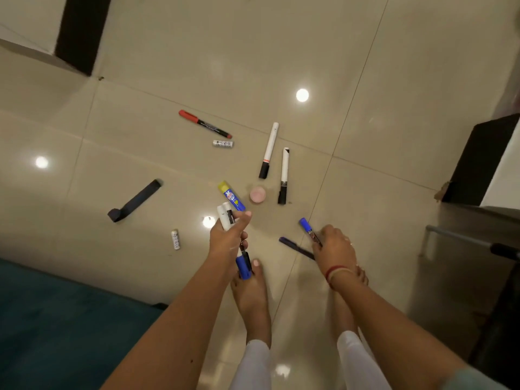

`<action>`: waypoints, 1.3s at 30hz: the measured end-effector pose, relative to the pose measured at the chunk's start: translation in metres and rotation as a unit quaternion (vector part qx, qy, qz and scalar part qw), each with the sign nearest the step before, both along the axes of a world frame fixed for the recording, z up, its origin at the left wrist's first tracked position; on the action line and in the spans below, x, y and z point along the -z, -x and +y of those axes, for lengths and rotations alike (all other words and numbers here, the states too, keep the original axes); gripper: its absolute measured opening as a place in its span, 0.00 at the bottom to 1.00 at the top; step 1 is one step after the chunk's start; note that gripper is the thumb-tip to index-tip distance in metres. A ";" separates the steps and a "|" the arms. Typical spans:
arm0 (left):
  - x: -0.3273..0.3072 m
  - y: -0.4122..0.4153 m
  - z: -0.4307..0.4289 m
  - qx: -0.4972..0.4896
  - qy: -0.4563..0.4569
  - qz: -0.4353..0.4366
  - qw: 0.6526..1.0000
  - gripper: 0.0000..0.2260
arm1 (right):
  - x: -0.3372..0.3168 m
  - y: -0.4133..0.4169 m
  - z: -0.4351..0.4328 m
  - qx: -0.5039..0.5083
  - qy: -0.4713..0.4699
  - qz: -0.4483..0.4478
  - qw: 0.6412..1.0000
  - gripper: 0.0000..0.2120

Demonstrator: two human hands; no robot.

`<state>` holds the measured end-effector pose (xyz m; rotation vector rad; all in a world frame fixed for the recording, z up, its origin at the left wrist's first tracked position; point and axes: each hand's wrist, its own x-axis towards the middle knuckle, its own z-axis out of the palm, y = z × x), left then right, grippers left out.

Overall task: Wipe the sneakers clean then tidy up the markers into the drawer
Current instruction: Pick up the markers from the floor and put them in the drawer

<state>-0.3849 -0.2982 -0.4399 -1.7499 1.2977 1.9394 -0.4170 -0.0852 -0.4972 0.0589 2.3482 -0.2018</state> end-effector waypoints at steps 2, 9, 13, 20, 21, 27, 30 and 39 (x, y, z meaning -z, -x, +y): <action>0.005 -0.008 0.003 -0.029 -0.031 0.006 0.999 0.09 | 0.022 0.002 0.008 -0.029 -0.041 -0.013 0.999 0.09; -0.007 -0.028 0.003 -0.047 -0.088 0.005 0.995 0.22 | 0.006 0.002 0.003 0.090 0.101 0.036 0.990 0.07; -0.031 -0.019 0.007 -0.069 -0.105 0.024 0.992 0.24 | -0.065 -0.022 -0.049 0.168 0.301 0.069 0.936 0.04; -0.054 0.002 -0.003 -0.051 -0.104 0.040 0.992 0.16 | -0.127 -0.059 -0.128 0.136 0.369 0.035 0.919 0.20; -0.053 0.005 -0.005 -0.048 -0.079 0.025 0.995 0.11 | -0.125 -0.060 -0.132 0.113 0.358 0.037 0.926 0.23; -0.021 -0.001 -0.032 -0.059 -0.005 0.000 0.998 0.04 | -0.093 -0.036 -0.125 0.175 0.335 0.109 0.919 0.17; -0.005 -0.008 -0.045 -0.033 0.016 0.023 0.999 0.06 | -0.048 0.007 -0.112 0.241 0.250 0.116 0.931 0.08; 0.017 -0.011 -0.051 -0.028 -0.026 0.059 0.998 0.15 | 0.038 0.075 -0.107 0.154 0.113 0.049 0.980 0.13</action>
